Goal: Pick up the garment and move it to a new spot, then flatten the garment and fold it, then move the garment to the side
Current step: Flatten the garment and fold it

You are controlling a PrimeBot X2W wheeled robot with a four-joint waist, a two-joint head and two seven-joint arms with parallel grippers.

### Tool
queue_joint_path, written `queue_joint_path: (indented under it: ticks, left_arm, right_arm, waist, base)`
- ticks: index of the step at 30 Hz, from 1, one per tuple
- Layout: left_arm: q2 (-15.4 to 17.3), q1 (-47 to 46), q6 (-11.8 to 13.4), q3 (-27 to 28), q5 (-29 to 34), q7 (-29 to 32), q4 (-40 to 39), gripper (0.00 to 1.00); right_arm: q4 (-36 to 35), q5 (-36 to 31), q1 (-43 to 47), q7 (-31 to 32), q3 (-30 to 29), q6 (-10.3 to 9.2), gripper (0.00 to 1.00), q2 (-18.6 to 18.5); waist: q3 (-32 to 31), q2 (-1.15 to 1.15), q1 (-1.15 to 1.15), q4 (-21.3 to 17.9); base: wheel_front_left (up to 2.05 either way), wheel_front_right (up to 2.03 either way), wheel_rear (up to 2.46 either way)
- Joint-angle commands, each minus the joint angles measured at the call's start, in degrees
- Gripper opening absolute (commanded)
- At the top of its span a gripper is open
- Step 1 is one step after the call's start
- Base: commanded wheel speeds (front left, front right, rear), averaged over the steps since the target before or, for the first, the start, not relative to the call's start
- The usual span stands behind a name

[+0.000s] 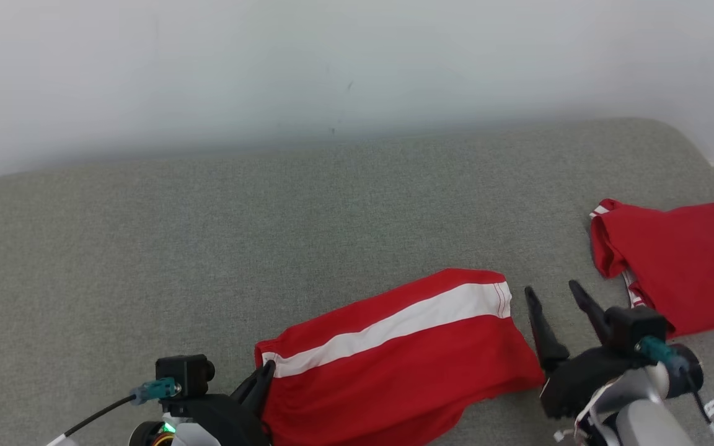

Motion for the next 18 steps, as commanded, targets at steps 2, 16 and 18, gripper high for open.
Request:
queue_joint_path:
  ticks: [2, 16, 18]
  left_arm:
    - [0.1, -0.2, 0.0, -0.6, 0.9, -0.8, -0.9, 0.00]
    - [-0.1, -1.9, -0.2, -2.9, 1.6, -1.8, -2.5, 0.00]
    - [-0.1, -2.4, -0.3, -3.2, 1.6, -2.0, -2.6, 0.00]
  right_arm:
    - [1.6, 2.4, -3.7, 4.9, -1.1, -0.15, 1.00, -1.7]
    - [10.5, 11.8, -11.3, 18.5, 3.7, -0.15, 1.00, -6.1]
    - [11.1, 12.6, -12.2, 18.6, 4.6, -0.16, 1.00, -6.7]
  waist:
    - [1.8, 0.00, 0.00, 1.0]
    - [7.2, 0.00, 0.00, 5.2]
    - [7.6, 0.00, 0.00, 5.4]
  base:
    - [0.00, 0.00, 0.00]
    - [0.00, 0.00, 0.00]
    - [0.00, 0.00, 0.00]
